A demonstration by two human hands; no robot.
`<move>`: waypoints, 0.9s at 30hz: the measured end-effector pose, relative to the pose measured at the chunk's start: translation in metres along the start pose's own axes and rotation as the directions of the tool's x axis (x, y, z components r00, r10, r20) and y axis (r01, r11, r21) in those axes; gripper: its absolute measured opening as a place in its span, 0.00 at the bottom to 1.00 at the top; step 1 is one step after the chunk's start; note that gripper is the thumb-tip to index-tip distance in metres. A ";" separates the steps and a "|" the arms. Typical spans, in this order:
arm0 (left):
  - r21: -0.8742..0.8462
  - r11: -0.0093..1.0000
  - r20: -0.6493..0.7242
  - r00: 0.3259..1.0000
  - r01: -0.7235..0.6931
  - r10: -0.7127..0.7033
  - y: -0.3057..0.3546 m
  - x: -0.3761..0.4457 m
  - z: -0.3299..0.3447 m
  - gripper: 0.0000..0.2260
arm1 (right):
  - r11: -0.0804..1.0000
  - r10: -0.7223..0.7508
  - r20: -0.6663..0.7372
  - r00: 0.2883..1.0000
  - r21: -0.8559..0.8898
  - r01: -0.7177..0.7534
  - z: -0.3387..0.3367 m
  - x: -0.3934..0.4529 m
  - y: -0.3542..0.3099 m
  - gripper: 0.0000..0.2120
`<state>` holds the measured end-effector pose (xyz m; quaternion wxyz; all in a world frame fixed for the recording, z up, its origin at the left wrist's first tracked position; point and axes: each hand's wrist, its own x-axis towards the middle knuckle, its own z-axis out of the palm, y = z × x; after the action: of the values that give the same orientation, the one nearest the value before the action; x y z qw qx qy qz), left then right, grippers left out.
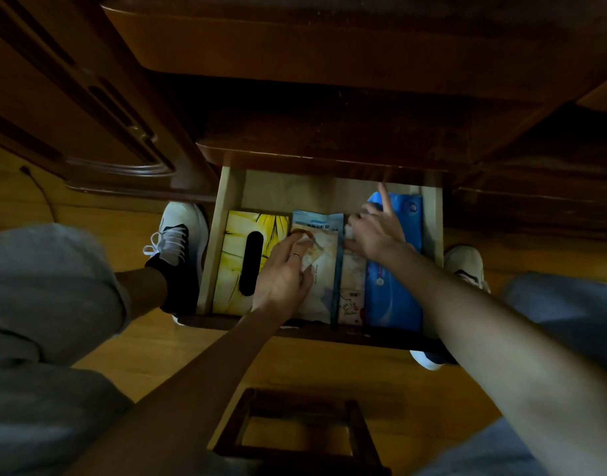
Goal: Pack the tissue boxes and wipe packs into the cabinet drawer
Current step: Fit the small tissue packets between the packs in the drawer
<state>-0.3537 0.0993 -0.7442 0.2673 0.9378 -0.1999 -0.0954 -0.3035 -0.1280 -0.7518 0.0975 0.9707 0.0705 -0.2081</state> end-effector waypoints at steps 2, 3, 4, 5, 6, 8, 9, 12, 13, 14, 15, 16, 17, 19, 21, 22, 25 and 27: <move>-0.009 1.000 -0.005 1.000 0.003 -0.003 0.000 0.000 0.001 0.22 | 0.999 -0.025 -0.001 1.000 0.020 0.025 0.001 -0.005 0.003 0.34; -0.024 1.000 -0.007 1.000 0.008 -0.009 0.000 -0.001 0.001 0.22 | 0.999 -0.027 -0.019 0.999 0.022 0.028 0.001 -0.008 0.004 0.33; -0.045 0.999 -0.009 1.000 0.015 -0.015 0.000 -0.001 0.001 0.23 | 0.999 -0.013 -0.058 0.998 0.029 0.015 0.000 -0.011 0.005 0.30; -0.071 0.997 -0.010 1.000 0.019 -0.019 0.000 -0.001 0.000 0.23 | 0.999 0.019 -0.121 0.992 0.052 -0.013 -0.001 -0.015 0.006 0.26; -0.096 0.995 -0.015 1.000 0.017 -0.019 0.001 -0.001 0.000 0.23 | 0.995 0.059 -0.198 0.978 0.095 -0.041 -0.003 -0.019 0.007 0.23; -0.137 0.991 -0.037 0.999 -0.008 0.003 0.005 -0.001 -0.002 0.26 | 0.977 0.098 -0.301 0.949 0.209 -0.034 -0.007 -0.027 0.009 0.21; -0.152 0.988 -0.049 0.999 -0.022 0.015 0.009 0.000 -0.003 0.27 | 0.957 0.086 -0.286 0.954 0.291 0.001 -0.009 -0.030 0.009 0.23; -0.167 0.985 -0.082 0.996 -0.042 0.028 0.024 0.003 -0.003 0.31 | 0.698 0.003 0.038 0.999 0.715 -0.030 -0.023 -0.041 0.002 0.24; -0.166 0.985 -0.083 0.996 -0.058 0.044 0.029 0.003 -0.002 0.33 | 0.567 -0.024 0.110 0.994 0.820 -0.077 -0.025 -0.044 -0.001 0.20; -0.166 0.983 -0.072 0.995 -0.079 0.068 0.033 0.001 -0.001 0.35 | 0.473 -0.033 0.125 0.992 0.876 -0.095 -0.024 -0.047 -0.003 0.14; -0.167 0.981 -0.048 0.995 -0.098 0.091 0.034 -0.001 -0.001 0.37 | 0.446 -0.026 0.110 0.994 0.891 -0.087 -0.024 -0.051 -0.003 0.11; -0.160 0.982 -0.014 0.994 -0.105 0.104 0.035 -0.002 0.000 0.39 | 0.462 -0.014 0.096 0.995 0.883 -0.079 -0.023 -0.055 -0.001 0.10; -0.134 0.986 0.020 0.994 -0.104 0.107 0.034 -0.004 0.000 0.40 | 0.522 -0.007 0.086 0.996 0.850 -0.070 -0.021 -0.059 0.002 0.12; -0.041 0.995 0.061 0.994 -0.086 0.088 0.028 -0.006 -0.001 0.34 | 0.713 -0.020 0.078 0.997 0.700 -0.040 -0.016 -0.069 0.010 0.15; 0.066 0.995 0.092 0.993 -0.079 0.073 0.019 -0.006 -0.005 0.24 | 0.871 -0.046 0.063 0.997 0.492 0.009 -0.012 -0.079 0.012 0.16; 0.110 0.990 0.110 0.991 -0.092 0.079 0.014 -0.008 -0.006 0.20 | 0.922 -0.077 0.048 0.996 0.384 0.052 -0.010 -0.083 0.009 0.16; 0.170 0.976 0.145 0.983 -0.137 0.113 -0.001 -0.015 -0.008 0.17 | 0.975 -0.204 0.022 0.979 0.098 0.201 -0.005 -0.090 -0.011 0.15; 0.223 0.957 0.192 0.971 -0.184 0.142 -0.004 -0.019 -0.006 0.18 | 0.965 -0.255 0.058 0.965 -0.044 0.258 -0.003 -0.092 -0.023 0.13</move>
<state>-0.3683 0.1133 -0.7397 0.1411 0.9315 -0.3091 -0.1297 -0.3897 -0.1136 -0.7143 0.0965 0.9448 0.1985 -0.2420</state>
